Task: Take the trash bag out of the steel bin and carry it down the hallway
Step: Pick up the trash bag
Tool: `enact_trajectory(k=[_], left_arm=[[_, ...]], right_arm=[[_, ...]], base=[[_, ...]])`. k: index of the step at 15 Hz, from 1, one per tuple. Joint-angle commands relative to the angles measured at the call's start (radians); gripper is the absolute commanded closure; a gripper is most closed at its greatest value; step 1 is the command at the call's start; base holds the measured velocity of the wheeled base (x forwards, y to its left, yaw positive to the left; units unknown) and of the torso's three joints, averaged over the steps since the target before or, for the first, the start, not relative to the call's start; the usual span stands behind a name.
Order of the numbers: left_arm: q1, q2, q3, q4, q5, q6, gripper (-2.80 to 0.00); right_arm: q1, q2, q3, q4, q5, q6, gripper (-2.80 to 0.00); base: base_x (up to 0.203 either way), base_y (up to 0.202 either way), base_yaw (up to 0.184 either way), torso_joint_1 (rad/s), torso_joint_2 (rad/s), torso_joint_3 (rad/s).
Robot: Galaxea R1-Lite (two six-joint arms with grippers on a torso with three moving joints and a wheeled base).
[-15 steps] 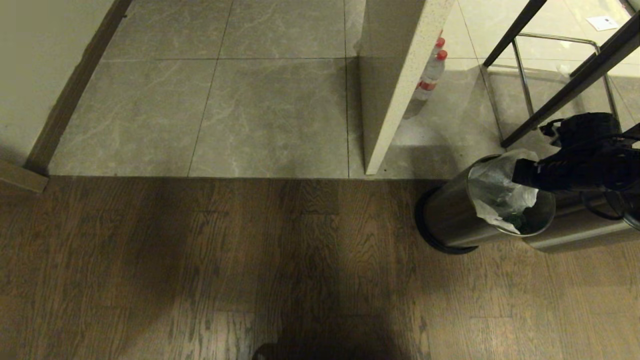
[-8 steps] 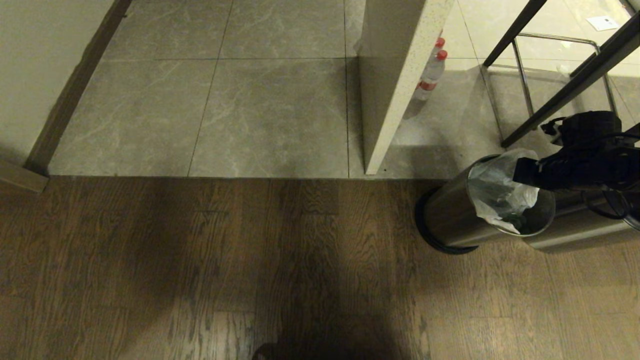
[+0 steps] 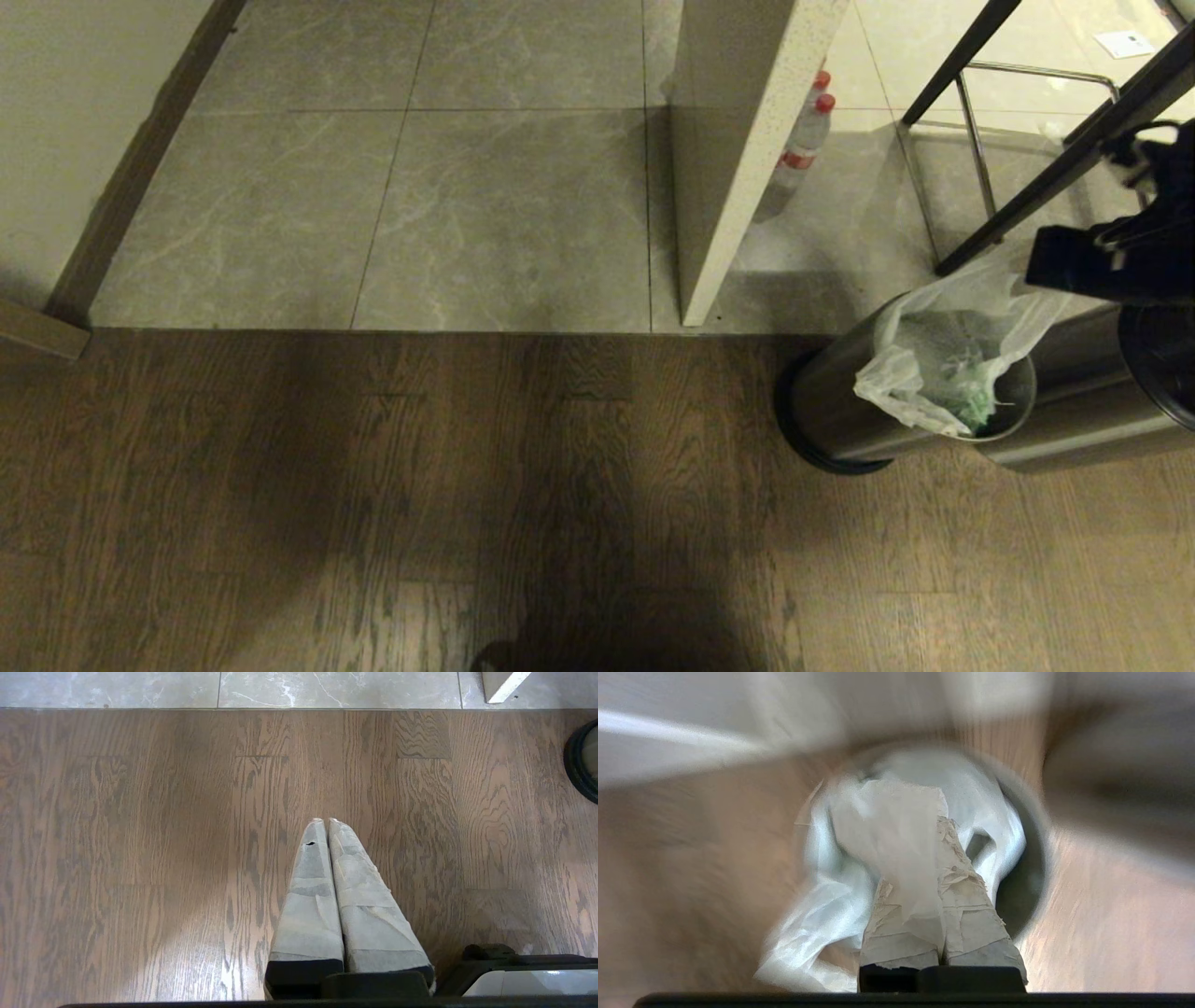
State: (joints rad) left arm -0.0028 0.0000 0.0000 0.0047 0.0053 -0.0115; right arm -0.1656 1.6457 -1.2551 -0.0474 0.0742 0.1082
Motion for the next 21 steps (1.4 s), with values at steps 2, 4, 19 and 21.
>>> enact_trajectory(k=[2,4,19,21], left_arm=[[0.000,-0.002,0.002,0.000,0.001,-0.001,0.00],[0.000,0.000,0.002,0.000,0.001,-0.001,0.00],[0.000,0.000,0.002,0.000,0.001,-0.001,0.00],[0.000,0.000,0.002,0.000,0.001,-0.001,0.00]], right_arm=[[0.020,-0.233,0.040,0.027,0.001,-0.019,0.00],[0.019,-0.272,0.080,0.024,-0.001,-0.050,0.00],[0.018,-0.460,0.200,0.017,-0.005,-0.128,0.00],[0.018,-0.460,0.200,0.017,-0.005,-0.128,0.00]], base=[[0.000,0.000,0.000,0.000,0.00,0.000],[0.000,0.000,0.000,0.000,0.00,0.000],[0.000,0.000,0.000,0.000,0.00,0.000],[0.000,0.000,0.000,0.000,0.00,0.000]])
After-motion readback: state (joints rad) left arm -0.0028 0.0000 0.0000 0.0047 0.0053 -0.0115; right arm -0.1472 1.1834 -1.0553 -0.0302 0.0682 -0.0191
